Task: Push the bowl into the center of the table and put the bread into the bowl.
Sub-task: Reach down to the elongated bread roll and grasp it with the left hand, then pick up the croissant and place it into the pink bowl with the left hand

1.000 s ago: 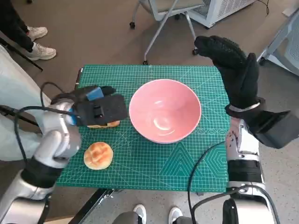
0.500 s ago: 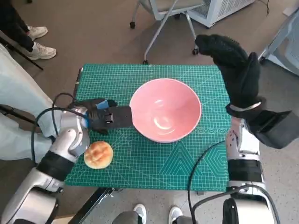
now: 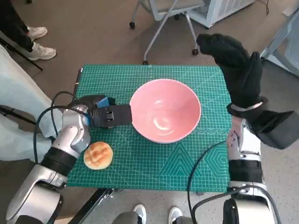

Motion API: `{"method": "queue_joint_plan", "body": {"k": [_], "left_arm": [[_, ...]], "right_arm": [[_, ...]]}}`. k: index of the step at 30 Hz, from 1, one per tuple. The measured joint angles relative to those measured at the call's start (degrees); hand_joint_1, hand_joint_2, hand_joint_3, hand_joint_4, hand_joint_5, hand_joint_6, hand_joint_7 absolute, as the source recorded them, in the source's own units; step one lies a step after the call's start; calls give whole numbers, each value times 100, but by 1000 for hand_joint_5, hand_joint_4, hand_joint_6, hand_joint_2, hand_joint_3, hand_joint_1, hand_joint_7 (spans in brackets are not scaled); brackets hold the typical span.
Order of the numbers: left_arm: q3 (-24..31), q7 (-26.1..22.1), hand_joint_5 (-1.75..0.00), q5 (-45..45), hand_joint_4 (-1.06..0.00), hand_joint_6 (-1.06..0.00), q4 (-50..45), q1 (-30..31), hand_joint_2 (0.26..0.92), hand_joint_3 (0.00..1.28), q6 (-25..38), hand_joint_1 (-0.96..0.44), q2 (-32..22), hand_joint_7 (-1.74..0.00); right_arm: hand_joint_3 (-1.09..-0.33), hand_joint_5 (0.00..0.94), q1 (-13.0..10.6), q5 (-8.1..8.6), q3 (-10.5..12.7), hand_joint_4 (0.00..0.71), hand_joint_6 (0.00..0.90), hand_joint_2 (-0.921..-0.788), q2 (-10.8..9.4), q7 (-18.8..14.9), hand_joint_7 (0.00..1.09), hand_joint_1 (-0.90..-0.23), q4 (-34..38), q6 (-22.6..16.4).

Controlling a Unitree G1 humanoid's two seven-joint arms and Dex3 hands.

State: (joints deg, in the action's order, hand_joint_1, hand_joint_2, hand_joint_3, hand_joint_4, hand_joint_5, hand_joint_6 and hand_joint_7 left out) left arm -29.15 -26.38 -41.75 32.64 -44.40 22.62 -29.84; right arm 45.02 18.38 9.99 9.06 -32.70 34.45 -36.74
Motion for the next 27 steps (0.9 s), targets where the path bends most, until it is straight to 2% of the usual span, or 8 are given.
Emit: {"method": "queue_joint_plan", "body": {"k": [3,8,15,17,24,27], "left_arm": [[26,222,-1375,-13,-736,-665,-47,79,564,683,-165,2,-30,-1104],[45,421,-1412,-61,-676,-678,-142,209,654,548,-324,3,-114,-1037],[226,411,-1422,-105,-649,-714,-711,316,688,484,-254,2,-300,-984],[347,325,-1381,-106,-653,-697,-1098,343,730,412,-140,2,-389,-1011],[786,22,-1162,-113,-774,-720,-2493,367,834,154,238,2,-575,-1001],[1008,-27,-1121,-107,-799,-716,-3097,374,851,114,335,2,-580,-1008]], "right_arm": [[-741,0,0,57,0,156,-1,-921,-5,-33,546,-672,-3,32],[-738,0,0,137,-2,156,-1,-921,-17,-70,546,-675,-7,68],[-734,0,1,186,-1,156,-1,-921,-21,-158,546,-674,-12,92],[-732,1,1,195,1,156,-1,-921,-21,-177,546,-674,-15,106],[-728,0,4,210,5,156,-1,-921,-21,-227,545,-674,-29,128],[-728,0,5,211,7,156,-1,-921,-20,-246,543,-675,-31,129]]}}
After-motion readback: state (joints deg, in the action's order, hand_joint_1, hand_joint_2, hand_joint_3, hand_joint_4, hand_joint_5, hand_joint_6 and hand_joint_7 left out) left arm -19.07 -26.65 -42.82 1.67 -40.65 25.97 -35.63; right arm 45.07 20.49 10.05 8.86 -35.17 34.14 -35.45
